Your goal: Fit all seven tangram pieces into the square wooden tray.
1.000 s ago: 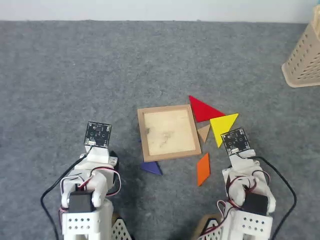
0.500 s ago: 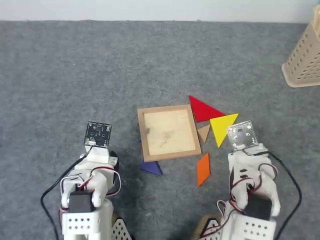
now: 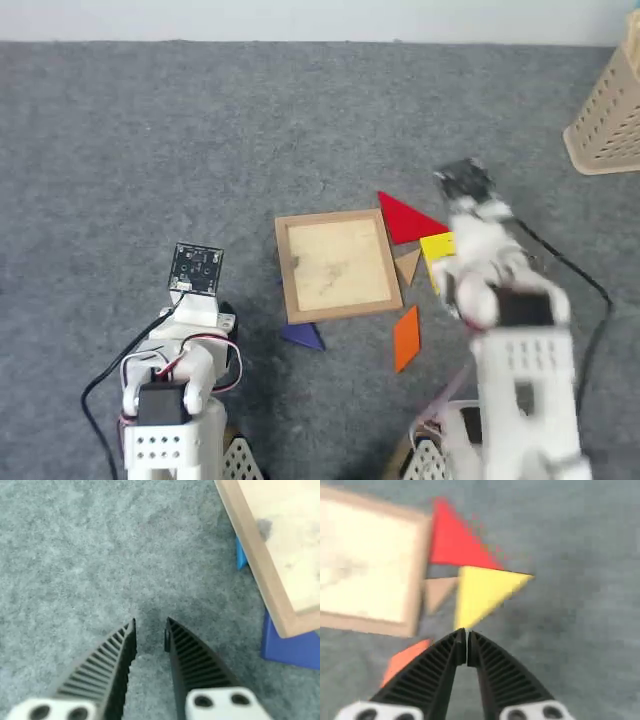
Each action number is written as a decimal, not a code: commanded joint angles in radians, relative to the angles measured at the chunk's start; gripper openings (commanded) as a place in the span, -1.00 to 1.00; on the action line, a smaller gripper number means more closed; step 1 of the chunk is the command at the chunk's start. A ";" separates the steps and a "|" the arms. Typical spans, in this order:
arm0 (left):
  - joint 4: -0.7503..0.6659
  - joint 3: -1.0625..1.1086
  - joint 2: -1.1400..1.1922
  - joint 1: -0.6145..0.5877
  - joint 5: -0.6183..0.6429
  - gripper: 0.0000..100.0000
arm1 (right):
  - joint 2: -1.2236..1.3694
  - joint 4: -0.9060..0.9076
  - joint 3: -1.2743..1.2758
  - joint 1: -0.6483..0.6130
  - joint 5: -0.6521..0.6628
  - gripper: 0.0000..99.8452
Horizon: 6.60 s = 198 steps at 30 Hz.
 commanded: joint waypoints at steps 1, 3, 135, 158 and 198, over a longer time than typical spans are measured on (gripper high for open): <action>0.003 -0.008 -0.017 0.000 -0.009 -0.82 | 0.239 0.027 -0.180 -0.145 -0.077 -0.77; 0.003 -0.008 -0.017 0.000 -0.009 -0.82 | 0.343 0.019 -0.229 -0.213 -0.086 -0.68; 0.003 -0.008 -0.017 0.000 -0.008 -0.82 | 1.250 -0.094 -0.741 0.197 0.393 -0.67; 0.003 -0.008 -0.017 0.000 -0.008 -0.82 | 1.259 -0.001 -0.839 0.216 0.410 -0.40; 0.003 -0.008 -0.017 0.000 -0.008 -0.82 | 1.046 0.036 -0.766 0.119 0.124 -0.41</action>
